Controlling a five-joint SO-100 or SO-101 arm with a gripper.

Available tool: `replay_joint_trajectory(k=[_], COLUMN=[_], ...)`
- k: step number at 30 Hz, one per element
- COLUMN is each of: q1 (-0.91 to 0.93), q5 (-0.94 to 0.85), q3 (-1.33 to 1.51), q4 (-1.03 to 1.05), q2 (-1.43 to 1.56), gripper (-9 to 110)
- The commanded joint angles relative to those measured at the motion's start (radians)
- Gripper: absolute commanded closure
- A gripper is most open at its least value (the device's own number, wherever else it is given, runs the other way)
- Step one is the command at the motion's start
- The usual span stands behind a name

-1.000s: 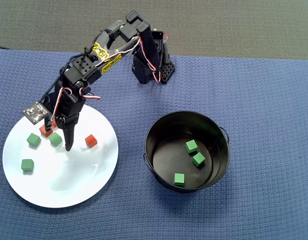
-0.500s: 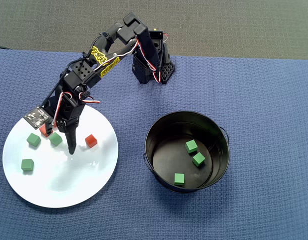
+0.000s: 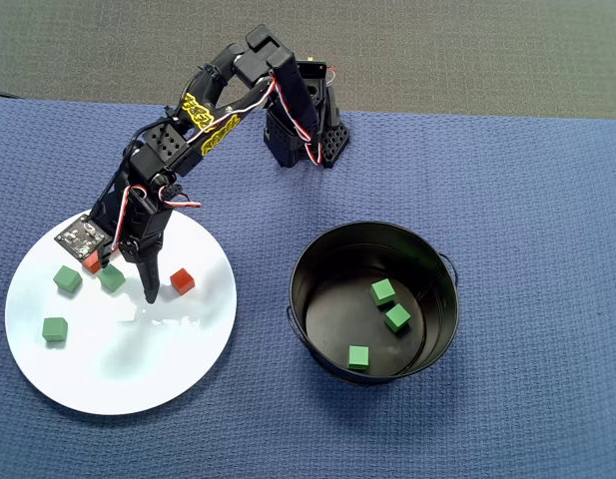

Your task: Pick up the green cubes from the white plate and place them in the black recipient

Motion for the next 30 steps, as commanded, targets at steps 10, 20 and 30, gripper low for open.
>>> replay_joint_trajectory(k=[10, 20, 30], q1=[0.044, 0.048, 0.043], q5=[-0.015, -0.017, 0.002], q3=[-0.089, -0.095, -0.187], q4=[-0.009, -0.008, 0.011], q2=[-0.023, -0.044, -0.124], gripper=[62, 63, 64])
